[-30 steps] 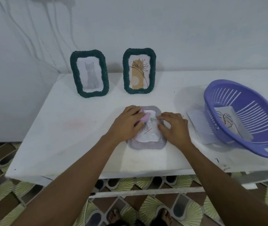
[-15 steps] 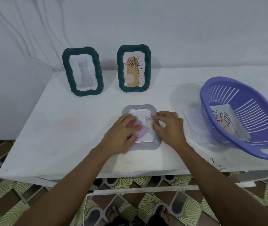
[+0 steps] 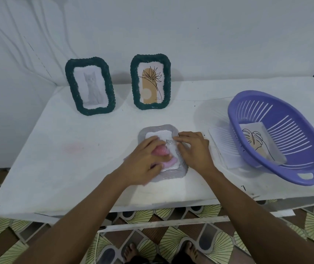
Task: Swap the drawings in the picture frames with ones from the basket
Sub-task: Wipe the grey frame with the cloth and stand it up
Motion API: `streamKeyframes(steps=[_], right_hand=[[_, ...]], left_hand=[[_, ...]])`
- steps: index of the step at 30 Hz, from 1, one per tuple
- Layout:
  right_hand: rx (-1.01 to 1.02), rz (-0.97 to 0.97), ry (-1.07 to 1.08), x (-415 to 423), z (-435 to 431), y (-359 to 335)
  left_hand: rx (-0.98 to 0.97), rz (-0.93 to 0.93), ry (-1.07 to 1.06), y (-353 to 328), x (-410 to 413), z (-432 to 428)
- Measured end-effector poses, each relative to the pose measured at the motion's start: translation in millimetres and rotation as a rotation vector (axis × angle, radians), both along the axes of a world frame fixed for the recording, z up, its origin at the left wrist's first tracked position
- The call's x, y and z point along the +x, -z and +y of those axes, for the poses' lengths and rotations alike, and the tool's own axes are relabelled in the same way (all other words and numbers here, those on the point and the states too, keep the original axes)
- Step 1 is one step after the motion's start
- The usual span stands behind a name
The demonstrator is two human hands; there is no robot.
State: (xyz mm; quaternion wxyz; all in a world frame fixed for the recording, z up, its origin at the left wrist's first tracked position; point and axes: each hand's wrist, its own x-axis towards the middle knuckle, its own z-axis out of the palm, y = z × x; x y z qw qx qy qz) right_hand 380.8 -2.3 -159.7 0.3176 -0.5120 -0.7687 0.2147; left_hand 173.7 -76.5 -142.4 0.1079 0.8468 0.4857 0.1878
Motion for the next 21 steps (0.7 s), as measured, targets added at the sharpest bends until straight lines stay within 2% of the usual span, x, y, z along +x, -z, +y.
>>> streamKeyframes(steps=[5, 11, 18, 21], right_hand=[[-0.006, -0.015, -0.002, 0, 0, 1], [0.011, -0.034, 0.014, -1, -1, 3], [0.031, 0.009, 0.015, 0, -1, 1], [0.024, 0.000, 0.023, 1, -1, -1]], left_hand=[[0.003, -0.031, 0.008, 5, -5, -7], [0.130, 0.014, -0.267, -4, -4, 26], [0.031, 0.071, -0.033, 1, 9, 22], [-0.017, 0.026, 0.023, -2, -8, -3]])
